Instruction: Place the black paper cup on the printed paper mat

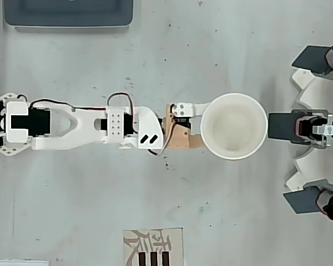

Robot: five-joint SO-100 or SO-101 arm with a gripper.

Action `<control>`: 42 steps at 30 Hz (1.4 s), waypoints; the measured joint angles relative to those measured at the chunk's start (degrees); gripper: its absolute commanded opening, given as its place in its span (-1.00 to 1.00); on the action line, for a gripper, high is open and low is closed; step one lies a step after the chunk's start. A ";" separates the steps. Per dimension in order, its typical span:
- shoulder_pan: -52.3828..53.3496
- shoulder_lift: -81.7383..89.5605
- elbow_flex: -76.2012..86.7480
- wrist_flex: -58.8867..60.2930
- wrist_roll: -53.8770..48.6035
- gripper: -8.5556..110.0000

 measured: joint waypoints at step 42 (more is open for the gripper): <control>1.41 8.79 12.66 0.79 0.97 -0.63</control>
